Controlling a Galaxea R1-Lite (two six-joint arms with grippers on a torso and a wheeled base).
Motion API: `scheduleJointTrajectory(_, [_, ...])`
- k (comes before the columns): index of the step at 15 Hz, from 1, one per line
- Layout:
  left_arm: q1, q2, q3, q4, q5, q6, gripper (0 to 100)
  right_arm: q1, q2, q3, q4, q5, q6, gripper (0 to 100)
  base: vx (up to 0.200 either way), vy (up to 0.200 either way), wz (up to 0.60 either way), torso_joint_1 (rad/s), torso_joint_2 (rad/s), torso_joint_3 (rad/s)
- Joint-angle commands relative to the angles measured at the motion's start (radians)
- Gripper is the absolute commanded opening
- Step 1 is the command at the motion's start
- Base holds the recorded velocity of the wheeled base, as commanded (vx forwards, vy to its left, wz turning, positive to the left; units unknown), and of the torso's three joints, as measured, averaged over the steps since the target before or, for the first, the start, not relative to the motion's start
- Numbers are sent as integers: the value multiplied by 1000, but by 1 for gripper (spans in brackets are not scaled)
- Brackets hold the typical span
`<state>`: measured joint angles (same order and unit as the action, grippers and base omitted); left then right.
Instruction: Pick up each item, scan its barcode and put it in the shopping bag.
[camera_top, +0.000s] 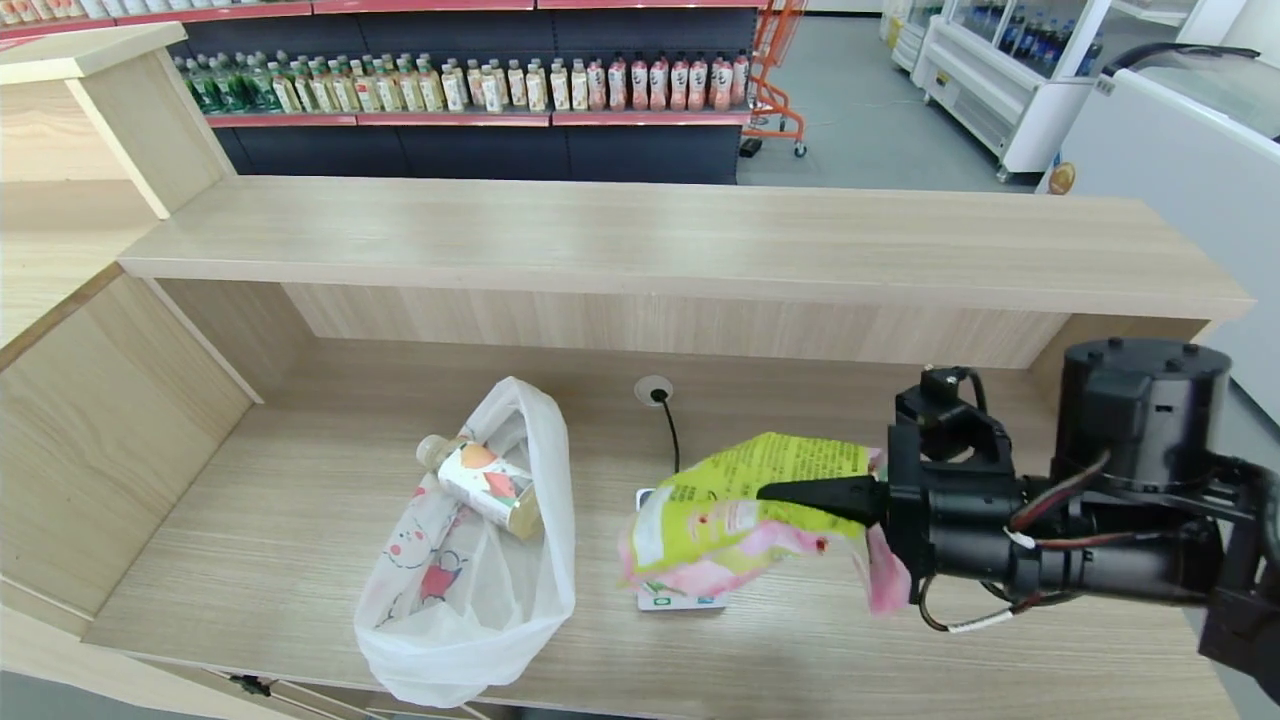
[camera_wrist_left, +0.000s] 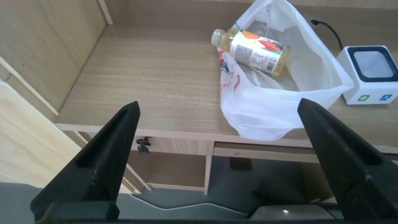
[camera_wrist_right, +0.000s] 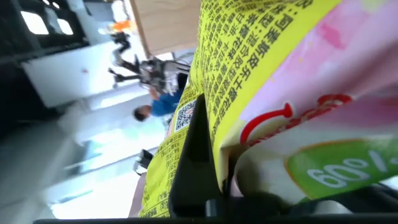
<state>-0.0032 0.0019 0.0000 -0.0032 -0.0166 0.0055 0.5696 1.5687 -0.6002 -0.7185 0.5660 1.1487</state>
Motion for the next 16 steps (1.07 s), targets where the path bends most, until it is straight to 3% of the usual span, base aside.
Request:
scheduleJointTrajectory(1, [0, 0, 0, 0, 0, 1, 100, 9, -105, 79, 24, -20, -81, 0, 0, 0, 0, 0, 0, 0])
scheduleJointTrajectory(4, [0, 0, 0, 0, 0, 1, 100, 16, -96, 63, 148, -147, -297, 0, 0, 0, 0, 0, 0, 0])
scheduleJointTrajectory(7, [0, 0, 0, 0, 0, -1, 100, 15, -107, -20, 160, -155, -356, 0, 0, 0, 0, 0, 0, 0])
scheduleJointTrajectory(10, [0, 0, 0, 0, 0, -2, 100, 42, -115, -24, 159, -150, -535, 0, 0, 0, 0, 0, 0, 0])
scheduleJointTrajectory(16, [0, 0, 0, 0, 0, -4, 100, 47, -128, -27, 157, -147, -778, 0, 0, 200, 0, 3, 4, 2])
